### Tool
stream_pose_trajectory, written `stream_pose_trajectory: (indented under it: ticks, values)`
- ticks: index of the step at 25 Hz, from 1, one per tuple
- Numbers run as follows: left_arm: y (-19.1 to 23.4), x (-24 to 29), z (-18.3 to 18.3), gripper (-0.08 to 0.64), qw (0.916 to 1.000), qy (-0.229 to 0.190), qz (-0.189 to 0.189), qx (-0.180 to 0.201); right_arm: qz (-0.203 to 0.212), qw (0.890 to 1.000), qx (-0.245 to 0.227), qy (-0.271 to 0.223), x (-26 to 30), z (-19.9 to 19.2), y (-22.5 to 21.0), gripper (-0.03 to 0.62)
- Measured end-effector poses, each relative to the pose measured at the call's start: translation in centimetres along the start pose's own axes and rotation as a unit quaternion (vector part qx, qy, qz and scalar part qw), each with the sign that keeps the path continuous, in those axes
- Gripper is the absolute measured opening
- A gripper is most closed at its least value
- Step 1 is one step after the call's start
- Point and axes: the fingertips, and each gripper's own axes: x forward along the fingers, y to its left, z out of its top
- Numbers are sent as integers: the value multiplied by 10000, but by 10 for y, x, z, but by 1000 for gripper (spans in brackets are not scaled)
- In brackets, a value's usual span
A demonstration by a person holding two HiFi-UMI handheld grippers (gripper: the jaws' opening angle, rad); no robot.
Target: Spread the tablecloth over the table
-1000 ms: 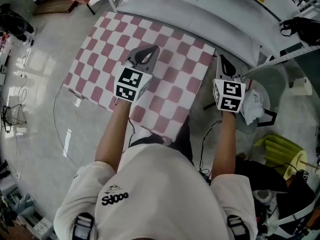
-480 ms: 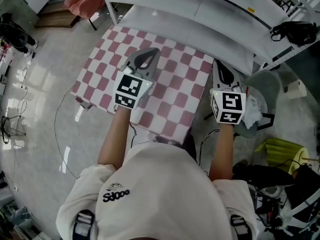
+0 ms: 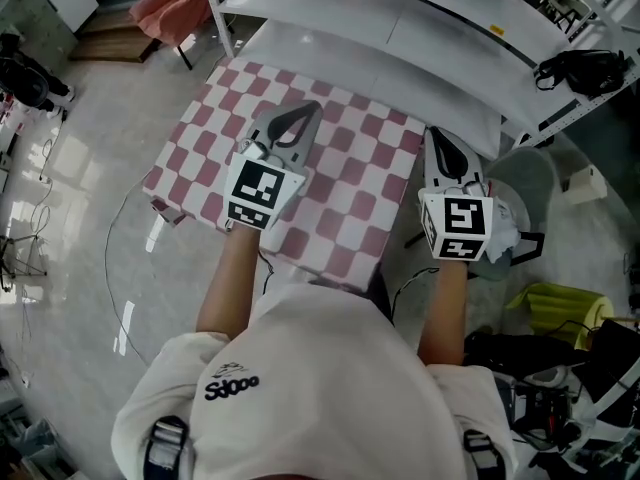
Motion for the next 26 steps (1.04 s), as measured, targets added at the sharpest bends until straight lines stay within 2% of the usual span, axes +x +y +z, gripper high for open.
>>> stream_pose_trajectory:
  ticks: [26]
  values:
    - [-10, 10, -26, 29, 9995, 196, -225, -122, 107, 9995, -26, 284, 12, -26, 8, 21]
